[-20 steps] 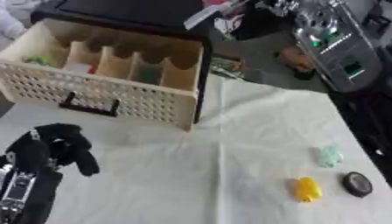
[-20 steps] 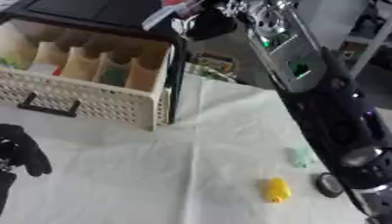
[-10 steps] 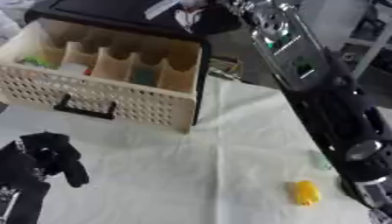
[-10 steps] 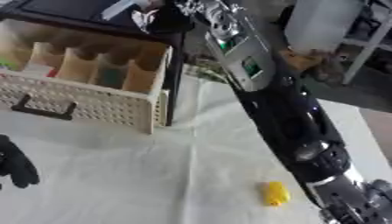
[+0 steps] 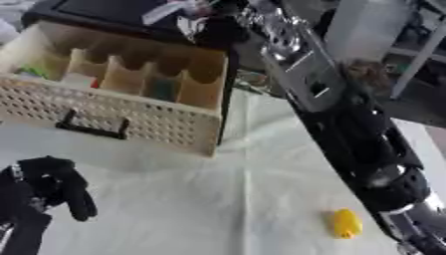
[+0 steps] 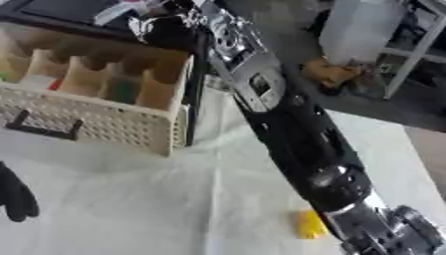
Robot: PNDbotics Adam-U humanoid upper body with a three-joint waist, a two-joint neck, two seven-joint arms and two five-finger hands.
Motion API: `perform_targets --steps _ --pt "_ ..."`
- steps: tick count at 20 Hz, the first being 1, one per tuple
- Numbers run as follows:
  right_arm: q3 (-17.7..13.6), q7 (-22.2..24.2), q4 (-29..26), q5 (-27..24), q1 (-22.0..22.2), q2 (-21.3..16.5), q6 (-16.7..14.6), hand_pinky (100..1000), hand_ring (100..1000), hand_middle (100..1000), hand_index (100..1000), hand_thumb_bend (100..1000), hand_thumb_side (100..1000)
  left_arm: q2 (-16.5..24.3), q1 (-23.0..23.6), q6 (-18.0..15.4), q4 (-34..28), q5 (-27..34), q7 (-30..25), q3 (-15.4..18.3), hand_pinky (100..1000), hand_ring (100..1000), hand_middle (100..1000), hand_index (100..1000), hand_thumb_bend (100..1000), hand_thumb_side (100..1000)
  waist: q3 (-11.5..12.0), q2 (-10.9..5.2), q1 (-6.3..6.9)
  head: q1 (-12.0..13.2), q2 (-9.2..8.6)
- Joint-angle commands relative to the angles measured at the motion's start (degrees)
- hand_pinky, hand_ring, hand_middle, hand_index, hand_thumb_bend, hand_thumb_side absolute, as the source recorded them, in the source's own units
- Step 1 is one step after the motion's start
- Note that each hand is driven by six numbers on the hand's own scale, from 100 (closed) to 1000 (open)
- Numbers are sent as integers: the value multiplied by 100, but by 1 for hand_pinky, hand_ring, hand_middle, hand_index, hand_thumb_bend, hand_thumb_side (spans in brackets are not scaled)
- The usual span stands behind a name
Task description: Pick up objects from table and place into drawer.
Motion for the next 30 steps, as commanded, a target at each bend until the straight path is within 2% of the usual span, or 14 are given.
perform_targets --steps 1,5,9,24,30 --pt "8 38 13 223 -162 -7 -112 417 537 218 647 471 297 -40 -91 28 -82 33 -13 -16 428 392 525 723 100 647 18 -97 45 0 -66" --pt "16 104 72 553 -143 23 -218 485 584 258 722 512 407 -64 -91 60 -82 28 -16 -15 428 392 525 723 100 644 38 -83 33 28 -63" --pt "-9 113 66 641 -140 37 -251 486 582 259 723 503 394 -72 -98 78 -82 18 -17 -20 427 392 525 723 100 644 35 -70 29 42 -63" --pt "-97 -77 -228 248 -67 -134 -53 474 571 265 710 484 380 -78 -58 60 -82 12 -22 -15 425 391 525 722 100 643 -33 -94 92 65 -68" --pt "-245 -273 -713 -210 49 -442 139 474 571 285 714 477 416 -34 -16 15 -82 13 29 34 426 392 525 722 100 649 -104 -162 125 278 32"
